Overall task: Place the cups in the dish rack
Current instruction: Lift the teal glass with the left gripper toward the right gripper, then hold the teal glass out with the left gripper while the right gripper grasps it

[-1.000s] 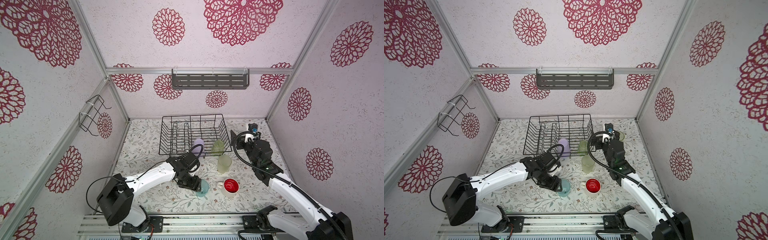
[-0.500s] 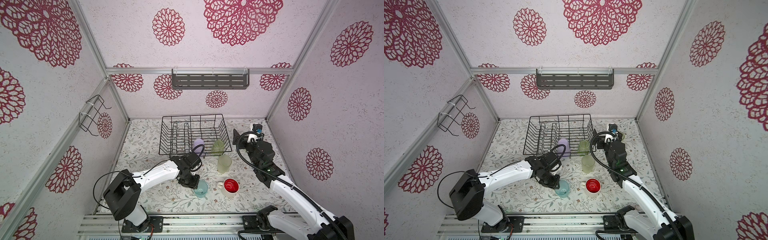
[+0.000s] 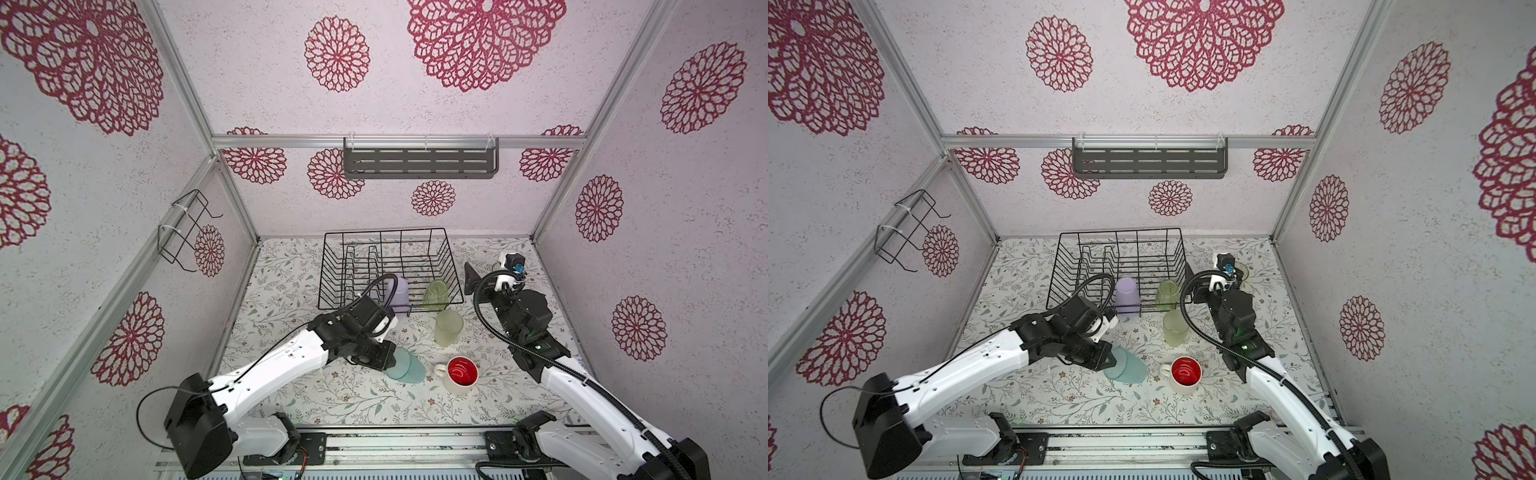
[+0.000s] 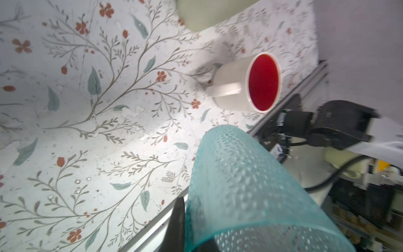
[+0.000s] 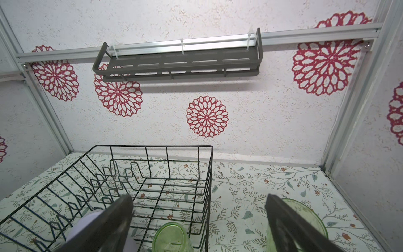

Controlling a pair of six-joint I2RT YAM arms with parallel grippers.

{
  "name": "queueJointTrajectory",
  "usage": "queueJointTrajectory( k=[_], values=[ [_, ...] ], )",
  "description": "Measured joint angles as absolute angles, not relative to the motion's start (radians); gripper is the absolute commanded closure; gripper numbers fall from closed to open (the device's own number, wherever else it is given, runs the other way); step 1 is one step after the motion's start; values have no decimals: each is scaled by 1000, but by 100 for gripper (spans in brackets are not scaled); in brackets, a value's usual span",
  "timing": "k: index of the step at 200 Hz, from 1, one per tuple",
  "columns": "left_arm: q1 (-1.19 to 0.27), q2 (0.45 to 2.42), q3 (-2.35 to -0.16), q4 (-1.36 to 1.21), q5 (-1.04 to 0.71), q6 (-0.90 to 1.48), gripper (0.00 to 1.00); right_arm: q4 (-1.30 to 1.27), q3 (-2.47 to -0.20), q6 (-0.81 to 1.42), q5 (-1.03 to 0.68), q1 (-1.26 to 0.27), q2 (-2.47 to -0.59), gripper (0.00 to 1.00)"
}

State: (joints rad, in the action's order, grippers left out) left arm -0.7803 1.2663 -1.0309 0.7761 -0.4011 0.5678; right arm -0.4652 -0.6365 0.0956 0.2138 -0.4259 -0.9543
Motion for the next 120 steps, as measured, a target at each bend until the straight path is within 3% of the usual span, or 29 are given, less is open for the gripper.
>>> queueJointTrajectory(
  k=[68, 120],
  values=[
    [-471, 1081, -895, 481, -783, 597, 100, -675, -553, 46, -75, -426, -1009, 1],
    [-373, 1078, -836, 276, -990, 680, 100, -775, -546, 25, -592, -436, -1108, 1]
  ],
)
